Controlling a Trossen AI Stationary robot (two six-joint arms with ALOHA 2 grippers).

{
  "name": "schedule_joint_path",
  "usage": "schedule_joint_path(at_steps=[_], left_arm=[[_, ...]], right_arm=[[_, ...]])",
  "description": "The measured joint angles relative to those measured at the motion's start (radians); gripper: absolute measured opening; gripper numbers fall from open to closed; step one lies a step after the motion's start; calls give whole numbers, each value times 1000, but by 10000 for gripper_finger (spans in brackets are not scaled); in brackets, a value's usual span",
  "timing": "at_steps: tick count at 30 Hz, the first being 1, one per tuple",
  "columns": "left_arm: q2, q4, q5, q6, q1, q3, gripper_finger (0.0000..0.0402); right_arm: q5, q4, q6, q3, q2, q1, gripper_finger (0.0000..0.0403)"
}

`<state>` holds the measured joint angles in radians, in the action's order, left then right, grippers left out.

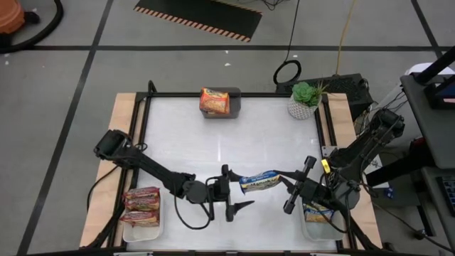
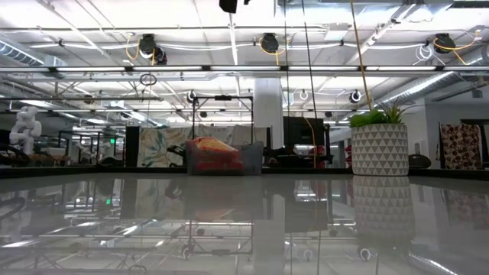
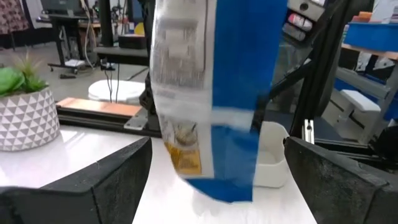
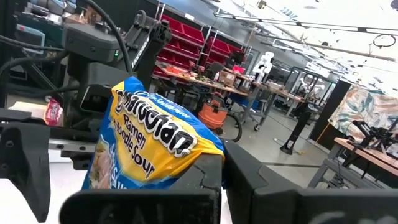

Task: Sort Maruchan noodles
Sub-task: Put the blue noodle pack into the gray bin

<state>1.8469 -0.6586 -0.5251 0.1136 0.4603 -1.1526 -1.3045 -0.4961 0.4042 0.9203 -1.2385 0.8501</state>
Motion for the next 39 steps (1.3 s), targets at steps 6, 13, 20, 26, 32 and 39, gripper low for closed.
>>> schedule_joint_path(at_steps=[6,13,20,26,32,39], left_arm=[[0,-64,-14,-65,6,0,372],[-1,-81,-14,-75,6,0,372],[-1,-103,38,-66,-13,0,352],[-1,-101,49,-82,-15,0,287],[-1,-94,50,-88,-15,0,209],[-1,-62,45,-79,-15,0,129]], right_arm=[[0,0,-3,0,0,0,0],[15,33,-44,0,0,-7,0],[102,39,-57,0,0,-36,0],[104,47,-56,0,-4,-40,0],[103,67,-56,-1,-4,-39,0],[105,84,-56,-1,-4,-39,0]])
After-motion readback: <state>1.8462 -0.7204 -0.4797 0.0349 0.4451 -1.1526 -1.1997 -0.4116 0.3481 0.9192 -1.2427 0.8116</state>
